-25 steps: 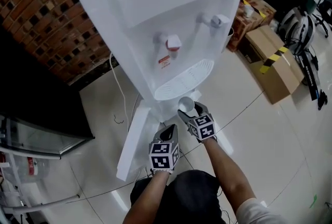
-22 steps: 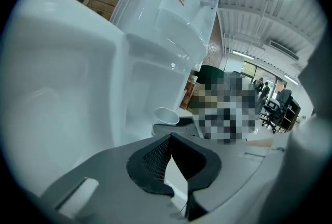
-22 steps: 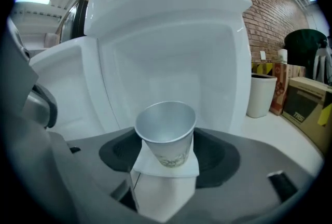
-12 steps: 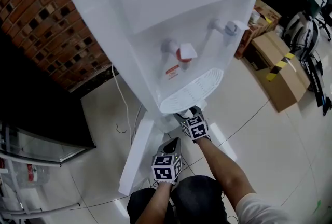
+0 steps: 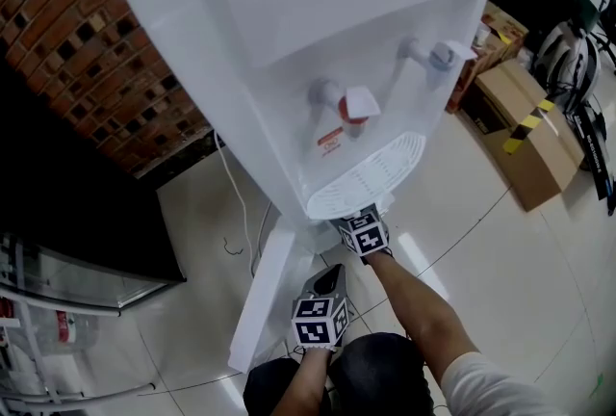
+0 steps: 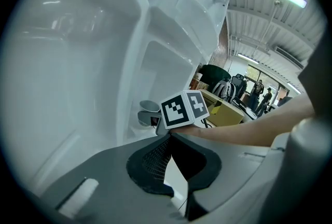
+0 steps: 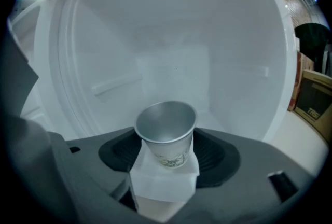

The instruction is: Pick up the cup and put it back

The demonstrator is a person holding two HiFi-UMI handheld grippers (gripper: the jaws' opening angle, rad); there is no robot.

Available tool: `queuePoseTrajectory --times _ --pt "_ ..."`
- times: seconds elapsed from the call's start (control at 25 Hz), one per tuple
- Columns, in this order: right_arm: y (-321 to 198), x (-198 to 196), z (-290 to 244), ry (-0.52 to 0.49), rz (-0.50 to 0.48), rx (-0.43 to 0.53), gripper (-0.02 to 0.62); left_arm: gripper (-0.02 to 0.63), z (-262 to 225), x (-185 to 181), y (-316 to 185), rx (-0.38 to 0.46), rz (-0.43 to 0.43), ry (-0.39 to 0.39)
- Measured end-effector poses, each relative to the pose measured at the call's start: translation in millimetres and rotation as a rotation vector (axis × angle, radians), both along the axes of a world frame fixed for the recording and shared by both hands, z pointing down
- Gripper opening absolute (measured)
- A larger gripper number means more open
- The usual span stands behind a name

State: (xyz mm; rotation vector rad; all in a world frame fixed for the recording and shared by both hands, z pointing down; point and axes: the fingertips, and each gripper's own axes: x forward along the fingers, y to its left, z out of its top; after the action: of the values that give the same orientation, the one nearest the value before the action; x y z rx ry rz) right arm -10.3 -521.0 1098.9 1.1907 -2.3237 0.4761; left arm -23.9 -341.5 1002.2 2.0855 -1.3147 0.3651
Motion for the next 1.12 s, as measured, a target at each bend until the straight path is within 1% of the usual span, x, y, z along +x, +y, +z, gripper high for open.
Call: queuePoseTrajectory --times 0.12,0.32,0.56,0.64,0.68,0.84,0.96,1.12 --pt "-3.0 0.7 3.1 0.004 0.011 -0.006 0.327 0.000 2.4 -1.3 0.1 0.007 -0.002 -0.020" --pt "-0.1 -3.4 10.3 0.031 -0.007 -0.019 0.328 0.000 4.1 -4.9 -0.3 0.002 -0.012 -0.019" --pt "4.7 0.4 18.0 0.039 -0.013 -0.044 0.334 0.000 3.0 -3.1 3.0 -0.003 -0.011 0.012" --pt "6.5 3.9 18.1 0.036 -0.016 -0.050 0.366 0.000 4.7 -2.3 3.8 -0.004 -0.010 0.015" --pt "8.8 5.5 17.2 0.027 -0.016 -0.051 0.405 0.000 5.9 -2.4 4.6 -0.006 -0.010 0.016" --pt "23.5 13.6 12.5 0.018 -0.012 -0.046 0.422 0.000 8.3 -3.8 6.5 -0.009 -0.014 0.016" --pt "43.7 25.5 11.8 -0.002 0.008 -0.058 0.422 0.000 10.5 -3.3 7.9 -0.011 -0.016 0.003" --pt "74.6 53.1 4.0 -0.010 0.019 -0.097 0.420 0.000 7.8 -4.7 10.4 -0.015 -0.039 -0.052"
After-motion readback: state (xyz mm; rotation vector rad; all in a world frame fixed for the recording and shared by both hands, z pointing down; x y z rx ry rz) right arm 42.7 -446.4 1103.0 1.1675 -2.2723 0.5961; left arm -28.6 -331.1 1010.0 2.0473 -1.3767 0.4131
